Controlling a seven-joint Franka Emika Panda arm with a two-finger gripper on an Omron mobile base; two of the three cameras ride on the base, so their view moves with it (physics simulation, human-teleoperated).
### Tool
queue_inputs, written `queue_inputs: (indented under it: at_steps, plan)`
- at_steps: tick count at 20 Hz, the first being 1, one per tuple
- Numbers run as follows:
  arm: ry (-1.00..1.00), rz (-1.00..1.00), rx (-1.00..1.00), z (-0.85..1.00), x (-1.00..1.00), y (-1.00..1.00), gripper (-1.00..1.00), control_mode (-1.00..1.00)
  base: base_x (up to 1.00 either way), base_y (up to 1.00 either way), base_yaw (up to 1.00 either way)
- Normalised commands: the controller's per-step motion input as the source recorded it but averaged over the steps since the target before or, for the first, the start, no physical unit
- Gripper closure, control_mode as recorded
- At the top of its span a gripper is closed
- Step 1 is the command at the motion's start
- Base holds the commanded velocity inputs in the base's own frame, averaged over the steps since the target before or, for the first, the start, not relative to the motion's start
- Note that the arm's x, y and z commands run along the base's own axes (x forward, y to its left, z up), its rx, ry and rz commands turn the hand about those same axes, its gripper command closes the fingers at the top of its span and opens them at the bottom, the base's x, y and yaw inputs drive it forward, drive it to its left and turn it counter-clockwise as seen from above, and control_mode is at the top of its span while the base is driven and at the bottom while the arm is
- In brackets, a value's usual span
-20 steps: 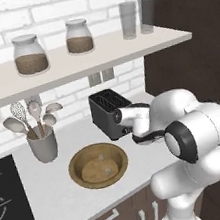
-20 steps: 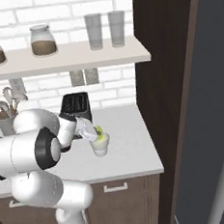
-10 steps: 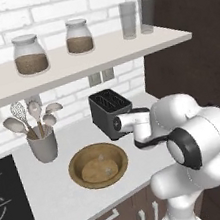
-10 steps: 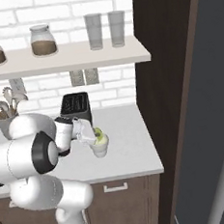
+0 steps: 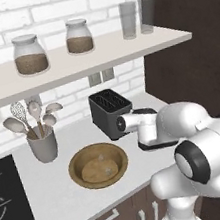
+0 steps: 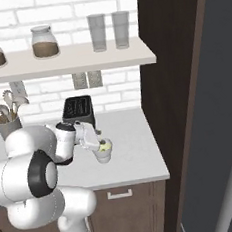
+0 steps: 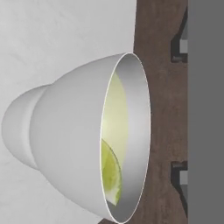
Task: Grab a lemon wedge from the fridge and one ice cube from the ice bowl, and put them in the glass of lemonade.
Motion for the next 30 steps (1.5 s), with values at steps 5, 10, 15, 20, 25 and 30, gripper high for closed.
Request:
queue_inputs:
  at_steps: [5, 10, 15, 20, 25, 30]
  plan:
    - [-0.07, 0.00, 0.00, 0.41, -0.51, 0.12, -1.00, -1.00, 0.00, 0.00, 0.00]
    - [-0.01, 0.00, 0.02, 0.67, -0.62, 0.21, -1.00, -1.00, 0.00, 0.00, 0.00]
    - [-0.03, -0.09, 0.30, 0.83, -0.37, 0.11, -1.00, -1.00, 0.00, 0.00, 0.00]
    - [-0.24, -0.36, 0.41, -0.06, -0.29, 0.34, -1.00, -1.00, 0.00, 0.00, 0.00]
    - [-0.33, -0.48, 0.36, -0.25, 0.01, 0.50, -1.00, -1.00, 0.00, 0.00, 0.00]
    - [-0.38, -0.53, 0.45, 0.09, 0.01, 0.36, -1.00, -1.00, 0.00, 0.00, 0.00]
